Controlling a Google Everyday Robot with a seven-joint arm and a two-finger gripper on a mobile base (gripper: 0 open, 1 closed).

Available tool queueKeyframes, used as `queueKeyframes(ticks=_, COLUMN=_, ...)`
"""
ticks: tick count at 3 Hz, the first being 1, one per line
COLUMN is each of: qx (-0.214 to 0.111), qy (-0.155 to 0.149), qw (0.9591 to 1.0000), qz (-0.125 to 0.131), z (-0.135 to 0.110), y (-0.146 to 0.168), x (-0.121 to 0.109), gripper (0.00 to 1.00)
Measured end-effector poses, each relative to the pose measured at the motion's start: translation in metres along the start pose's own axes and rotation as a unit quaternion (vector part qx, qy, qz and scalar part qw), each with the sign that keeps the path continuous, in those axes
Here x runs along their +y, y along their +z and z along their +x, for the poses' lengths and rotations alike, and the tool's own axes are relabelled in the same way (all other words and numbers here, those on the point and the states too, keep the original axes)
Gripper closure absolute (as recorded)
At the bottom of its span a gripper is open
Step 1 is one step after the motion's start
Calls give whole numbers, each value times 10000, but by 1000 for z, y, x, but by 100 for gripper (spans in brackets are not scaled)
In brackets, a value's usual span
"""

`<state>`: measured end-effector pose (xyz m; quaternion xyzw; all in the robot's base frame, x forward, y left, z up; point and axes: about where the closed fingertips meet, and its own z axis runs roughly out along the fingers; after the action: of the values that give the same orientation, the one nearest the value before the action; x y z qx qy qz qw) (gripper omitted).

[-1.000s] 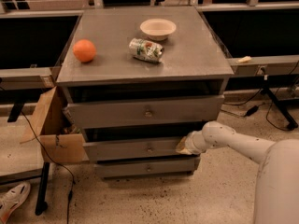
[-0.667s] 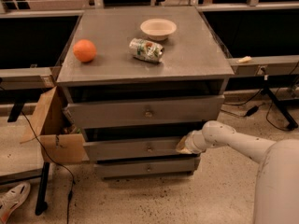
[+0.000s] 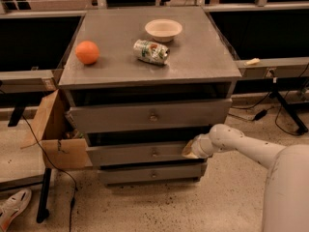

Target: Close middle drawer

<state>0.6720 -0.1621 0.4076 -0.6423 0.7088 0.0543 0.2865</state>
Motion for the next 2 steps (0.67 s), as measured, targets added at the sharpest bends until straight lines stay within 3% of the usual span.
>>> queueKeyframes(ticks=2, qx=-88, qy=128, qw=9998, qz=141, z=-5, y=0, x=-8, gripper=100)
